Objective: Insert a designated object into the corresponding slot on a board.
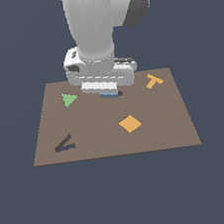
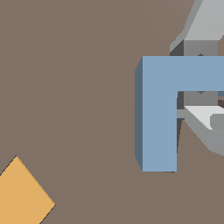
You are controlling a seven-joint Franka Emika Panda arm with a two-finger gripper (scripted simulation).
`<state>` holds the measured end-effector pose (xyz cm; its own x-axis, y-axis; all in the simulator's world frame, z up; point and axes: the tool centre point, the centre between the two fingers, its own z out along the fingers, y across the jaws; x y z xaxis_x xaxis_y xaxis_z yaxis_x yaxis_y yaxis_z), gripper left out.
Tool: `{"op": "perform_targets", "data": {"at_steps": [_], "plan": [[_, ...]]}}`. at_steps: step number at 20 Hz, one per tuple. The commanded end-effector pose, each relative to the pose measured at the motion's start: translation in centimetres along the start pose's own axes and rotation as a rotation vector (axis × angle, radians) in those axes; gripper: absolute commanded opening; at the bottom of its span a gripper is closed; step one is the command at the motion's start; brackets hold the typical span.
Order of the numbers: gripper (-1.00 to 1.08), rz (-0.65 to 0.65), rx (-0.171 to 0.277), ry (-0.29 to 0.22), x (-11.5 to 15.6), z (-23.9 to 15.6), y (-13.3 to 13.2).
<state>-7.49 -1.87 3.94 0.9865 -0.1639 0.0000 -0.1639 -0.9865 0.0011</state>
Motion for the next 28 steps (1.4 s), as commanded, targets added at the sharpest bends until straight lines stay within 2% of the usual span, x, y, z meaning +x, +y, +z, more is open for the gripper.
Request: {"op": "perform_targets", "data": {"at_steps": [1,10,23,24,28], "plan": [[-1.00,0.048,0.000,0.001,-0.7,-0.1,-0.5],[-1.00,0.138,0.000,0.000,-2.0,-0.1,-1.6],[-1.00,0.147,0.001,0.000,-2.1,0.9,-1.8],[1.00,0.147,0.001,0.000,-2.1,0.9,-1.8],[1.00,0.147,0.001,0.000,-2.1,0.9,-1.8]]}}
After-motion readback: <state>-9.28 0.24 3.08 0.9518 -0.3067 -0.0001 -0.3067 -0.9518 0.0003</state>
